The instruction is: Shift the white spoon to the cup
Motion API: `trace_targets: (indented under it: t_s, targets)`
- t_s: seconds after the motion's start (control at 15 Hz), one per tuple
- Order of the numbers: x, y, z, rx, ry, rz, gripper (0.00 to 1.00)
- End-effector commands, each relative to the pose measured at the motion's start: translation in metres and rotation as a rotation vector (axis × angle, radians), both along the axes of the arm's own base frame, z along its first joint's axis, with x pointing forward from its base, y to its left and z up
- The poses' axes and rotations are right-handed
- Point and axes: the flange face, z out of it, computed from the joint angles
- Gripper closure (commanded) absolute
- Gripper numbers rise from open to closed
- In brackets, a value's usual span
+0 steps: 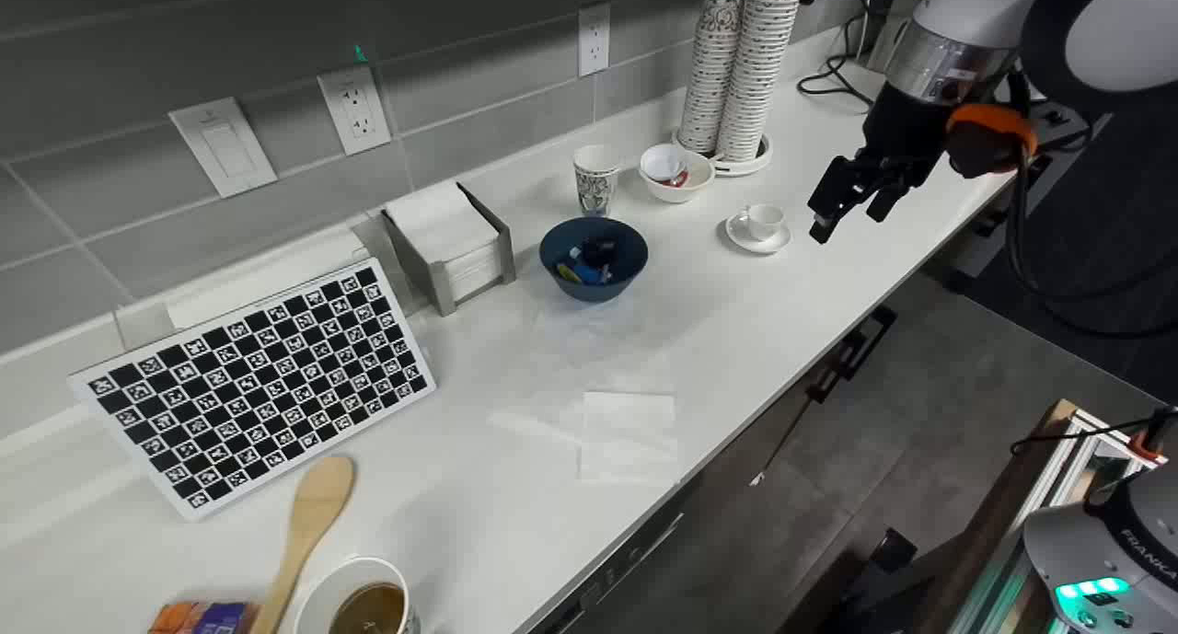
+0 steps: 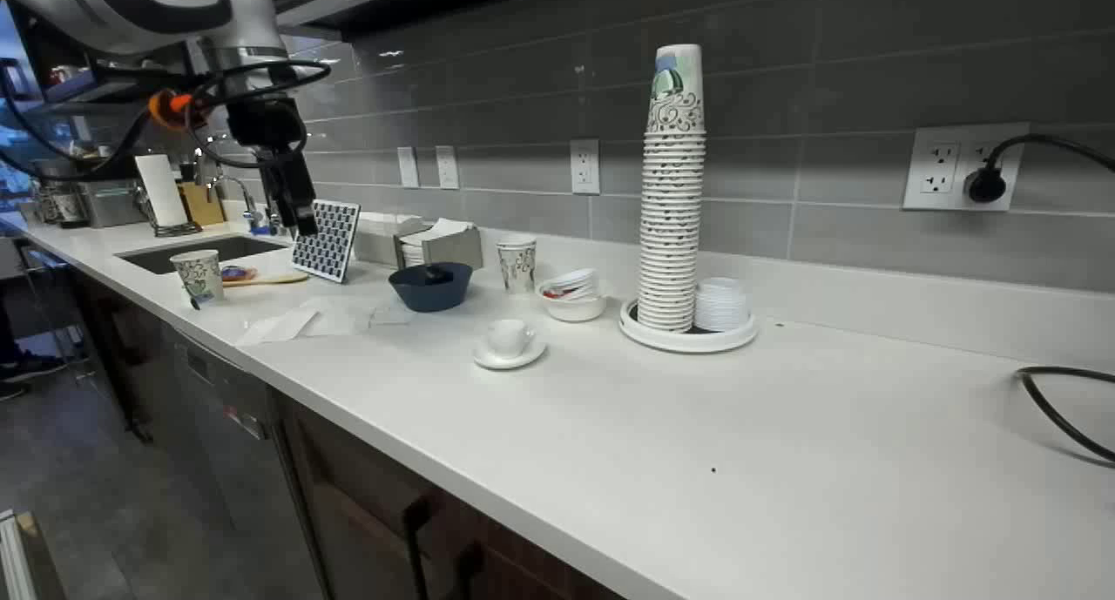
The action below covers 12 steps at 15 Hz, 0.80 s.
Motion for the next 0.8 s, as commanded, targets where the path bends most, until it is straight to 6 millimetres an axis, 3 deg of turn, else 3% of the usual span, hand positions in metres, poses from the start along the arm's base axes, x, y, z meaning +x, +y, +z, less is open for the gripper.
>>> trace_targets:
  t_s: [0.0,0.27,0.53,0.73]
  targets:
    - [0.0,0.0,0.001,0.0,0.001,0.0,0.0]
    - [0.01,-0.01,0.012,0.021,-0.043,-0.019,0.0]
    - [0.051,-0.094,0.047,0.138,-0.122,-0.05,0.0]
    - [0.08,-0.16,0.053,0.302,-0.154,-0.079,0.0]
